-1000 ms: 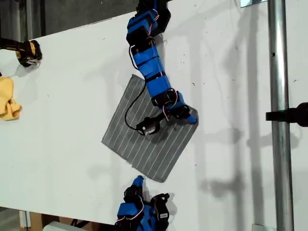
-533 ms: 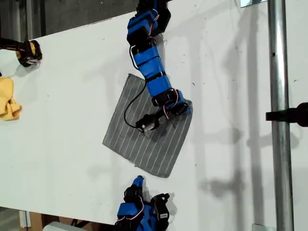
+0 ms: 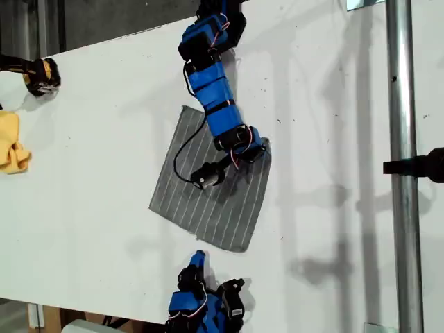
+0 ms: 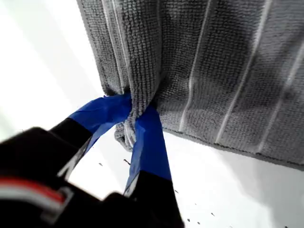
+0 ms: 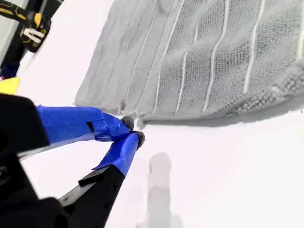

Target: Grasp corners of a towel and fold twice.

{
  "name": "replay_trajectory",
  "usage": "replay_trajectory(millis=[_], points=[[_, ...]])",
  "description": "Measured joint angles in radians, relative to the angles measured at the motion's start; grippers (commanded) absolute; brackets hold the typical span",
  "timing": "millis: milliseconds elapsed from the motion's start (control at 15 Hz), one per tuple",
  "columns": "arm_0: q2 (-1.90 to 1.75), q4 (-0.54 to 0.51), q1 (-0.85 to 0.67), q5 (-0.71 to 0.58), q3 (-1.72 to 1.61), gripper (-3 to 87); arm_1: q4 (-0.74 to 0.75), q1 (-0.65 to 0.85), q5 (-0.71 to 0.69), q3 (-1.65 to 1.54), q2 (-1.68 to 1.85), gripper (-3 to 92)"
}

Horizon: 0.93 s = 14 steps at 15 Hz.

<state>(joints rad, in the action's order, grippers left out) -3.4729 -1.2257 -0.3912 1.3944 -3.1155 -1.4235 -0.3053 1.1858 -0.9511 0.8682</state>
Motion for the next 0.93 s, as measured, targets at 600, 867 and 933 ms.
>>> replay_trajectory(millis=[600,867,933], points=[[0.472,0.025,0.031,-0.104,0.492,-0.8,0.032,0.032,-0.015,-0.008,0.032,-0.2],[0.75,-0.058,0.095,-0.291,0.788,-0.8,0.046,0.04,-0.017,-0.012,0.032,-0.2],[0.844,-0.086,0.121,-0.354,0.876,-0.8,0.046,0.041,-0.017,-0.012,0.032,-0.2]])
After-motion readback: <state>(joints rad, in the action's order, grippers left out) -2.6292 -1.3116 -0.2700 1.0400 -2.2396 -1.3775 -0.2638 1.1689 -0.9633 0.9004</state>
